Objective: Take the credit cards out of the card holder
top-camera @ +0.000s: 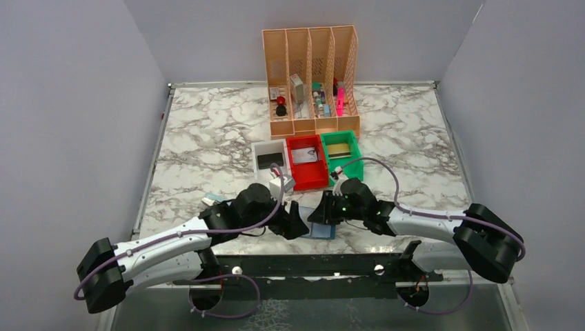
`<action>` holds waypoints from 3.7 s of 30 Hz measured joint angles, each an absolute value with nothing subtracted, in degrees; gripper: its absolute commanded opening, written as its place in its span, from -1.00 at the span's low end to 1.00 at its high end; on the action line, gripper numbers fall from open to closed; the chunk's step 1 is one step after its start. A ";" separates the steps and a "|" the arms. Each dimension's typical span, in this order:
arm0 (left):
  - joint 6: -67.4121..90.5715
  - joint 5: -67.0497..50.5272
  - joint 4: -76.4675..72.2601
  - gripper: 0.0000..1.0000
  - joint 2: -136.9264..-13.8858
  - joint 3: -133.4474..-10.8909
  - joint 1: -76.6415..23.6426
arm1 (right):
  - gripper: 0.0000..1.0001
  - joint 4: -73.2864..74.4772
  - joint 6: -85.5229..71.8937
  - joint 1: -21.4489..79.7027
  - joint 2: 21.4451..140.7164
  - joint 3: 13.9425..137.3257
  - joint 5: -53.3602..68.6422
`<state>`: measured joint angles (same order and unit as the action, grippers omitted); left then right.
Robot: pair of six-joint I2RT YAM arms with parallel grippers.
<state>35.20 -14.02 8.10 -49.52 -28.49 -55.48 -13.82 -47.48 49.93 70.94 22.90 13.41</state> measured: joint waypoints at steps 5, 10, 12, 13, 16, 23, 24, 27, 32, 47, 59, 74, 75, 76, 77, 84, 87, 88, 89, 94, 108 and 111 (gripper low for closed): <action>36.97 -12.05 6.00 0.46 -53.67 -28.49 -60.42 | -0.48 -15.64 -48.90 49.95 74.32 22.90 13.37; 38.17 -10.13 4.25 0.41 -58.22 -29.34 -62.96 | -0.47 -16.12 -50.13 50.09 76.62 22.44 12.84; 38.48 -9.32 3.86 0.41 -60.38 -30.04 -63.88 | -0.47 -16.47 -50.96 50.17 76.66 21.50 12.12; 38.61 -8.91 3.73 0.40 -61.47 -30.44 -64.25 | -0.47 -16.56 -51.24 50.19 76.79 21.10 11.79; 39.05 -7.05 3.05 0.38 -64.55 -31.31 -64.95 | -0.47 -17.06 -52.27 50.19 77.71 20.58 10.76; 40.49 -0.60 2.46 0.28 -70.30 -31.48 -65.28 | -0.50 -21.45 -55.96 50.19 79.20 19.16 9.41; 40.69 0.30 2.48 0.27 -70.70 -31.48 -65.28 | -0.50 -22.09 -56.47 50.19 79.20 18.79 9.19; 41.45 3.79 2.90 0.27 -71.05 -31.48 -65.28 | -0.50 -23.07 -57.43 50.19 79.11 18.22 8.64; 42.22 9.89 4.14 0.23 -71.05 -31.48 -65.28 | -0.50 -23.64 -58.13 50.19 79.07 17.87 8.32; 42.37 15.73 5.63 -0.25 -74.91 -31.48 -65.28 | -0.52 -27.51 -59.72 50.19 80.99 17.39 8.60; 42.09 16.40 6.20 -0.70 -75.48 -31.46 -65.25 | -0.85 -30.24 -62.13 50.19 81.01 15.51 8.62; 43.38 16.82 6.44 -0.96 -76.25 -31.35 -65.28 | -0.99 -25.85 -62.61 50.19 76.05 14.26 7.75; 43.48 16.84 6.39 -0.97 -76.29 -31.35 -65.28 | -0.99 -25.34 -62.48 50.19 75.46 14.06 7.60; 43.68 16.88 6.33 -0.98 -76.38 -31.35 -65.28 | -0.99 -24.53 -62.26 50.19 74.78 13.91 7.40; 43.77 16.95 6.26 -0.98 -76.42 -31.38 -65.28 | -0.99 -23.83 -61.98 50.19 74.39 13.89 7.29; 44.01 17.02 6.04 -0.75 -76.64 -31.42 -65.28 | -0.99 -22.17 -60.86 50.19 73.47 13.91 7.07; 43.86 16.99 6.22 -0.46 -76.62 -31.57 -65.28 | -0.99 -22.24 -60.88 50.17 73.82 13.91 7.07; 43.66 16.99 6.57 -0.37 -76.55 -31.79 -65.28 | -0.99 -22.35 -60.90 50.19 74.08 13.93 7.07; 43.55 16.97 7.03 -0.27 -76.44 -32.14 -65.28 | -0.99 -22.59 -60.93 50.19 74.48 13.98 7.07; 42.46 16.67 8.32 -0.14 -74.35 -34.13 -65.28 | -0.99 -23.49 -61.04 50.19 76.20 14.72 7.09; 40.03 9.45 3.64 -0.36 -80.86 -36.88 -65.28 | -0.99 -23.62 -61.01 50.19 76.18 14.74 6.83; 40.93 9.50 2.81 -0.42 -81.69 -36.25 -65.28 | -0.99 -22.46 -60.97 50.19 75.26 14.74 6.50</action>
<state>40.93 9.50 2.81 -81.69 -36.25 -65.28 -22.46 -60.97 50.19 75.26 14.74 6.50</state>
